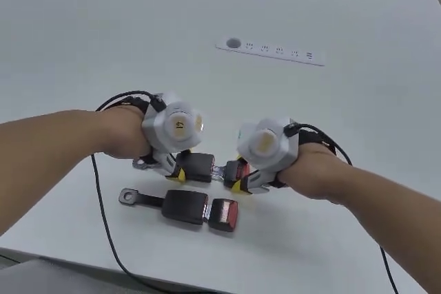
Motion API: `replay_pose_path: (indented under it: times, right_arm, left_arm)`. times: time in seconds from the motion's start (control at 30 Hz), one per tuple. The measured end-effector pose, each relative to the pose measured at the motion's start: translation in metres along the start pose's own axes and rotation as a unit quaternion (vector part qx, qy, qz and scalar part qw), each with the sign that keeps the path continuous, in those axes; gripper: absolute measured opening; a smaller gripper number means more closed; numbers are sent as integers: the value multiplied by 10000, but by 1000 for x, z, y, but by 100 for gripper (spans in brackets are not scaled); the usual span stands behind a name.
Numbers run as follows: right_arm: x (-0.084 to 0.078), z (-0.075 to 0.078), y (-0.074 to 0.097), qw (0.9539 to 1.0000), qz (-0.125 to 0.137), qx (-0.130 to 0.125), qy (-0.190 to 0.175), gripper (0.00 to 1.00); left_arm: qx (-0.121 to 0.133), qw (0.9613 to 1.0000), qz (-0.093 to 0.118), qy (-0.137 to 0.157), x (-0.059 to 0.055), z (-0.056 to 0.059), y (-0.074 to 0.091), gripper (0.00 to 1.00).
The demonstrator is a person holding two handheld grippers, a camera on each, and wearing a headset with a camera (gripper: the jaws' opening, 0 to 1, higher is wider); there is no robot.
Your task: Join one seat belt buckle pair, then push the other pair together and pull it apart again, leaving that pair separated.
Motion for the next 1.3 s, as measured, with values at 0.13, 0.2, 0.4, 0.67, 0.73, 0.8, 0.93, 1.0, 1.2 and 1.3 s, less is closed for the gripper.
replay_pose_path:
  times: [0.13, 0.2, 0.4, 0.67, 0.73, 0.8, 0.93, 1.0, 1.2, 1.3]
  right_arm:
    - [0, 0, 1, 10000, 2, -17, -9, 30]
    - [0, 0, 2, 10000, 0, -13, -39, 30]
    - [-1, 3, -3, 10000, 18, -25, -38, 29]
    - [2, 4, -6, 9999, 45, -48, -95, 28]
    - [5, 1, 0, 9999, 41, -55, -97, 28]
    - [4, 1, -1, 9999, 44, -61, -96, 28]
    - [4, 3, -5, 9999, 34, -58, -95, 28]
    - [5, 3, -4, 9999, 24, -71, -98, 28]
    - [16, -1, -4, 9999, 83, -61, -110, 28]
    - [16, 2, -7, 10000, 25, -49, -63, 28]
  left_arm:
    - [-28, 10000, 22, 18, -3, -3, -2, 32]
    - [-47, 10000, 6, 4, -3, -4, -3, 32]
    - [-78, 9999, 73, -44, -1, -2, 0, 32]
    - [-68, 9998, 182, 44, -3, -2, 0, 31]
    - [-78, 9998, 197, 48, -3, -2, 0, 31]
    - [-91, 9998, 194, 52, -1, -1, 1, 31]
    - [-114, 9998, 173, 41, -5, -4, -3, 31]
    - [-118, 9998, 166, 40, -3, -3, -1, 31]
    - [-123, 9997, 197, 45, -5, -4, -2, 31]
    - [-113, 9997, 205, 67, -2, -1, 1, 31]
Point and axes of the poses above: the centre of the closed fingertips' face, and the gripper's own axes: y roughly backward along the fingers, z roughly to its right, x roughly out of its top, the point moved 7 cm from there along y, roughly backward along the fingers, and after that the axes turned 3 degrees about -y, right-handed, at the moved point
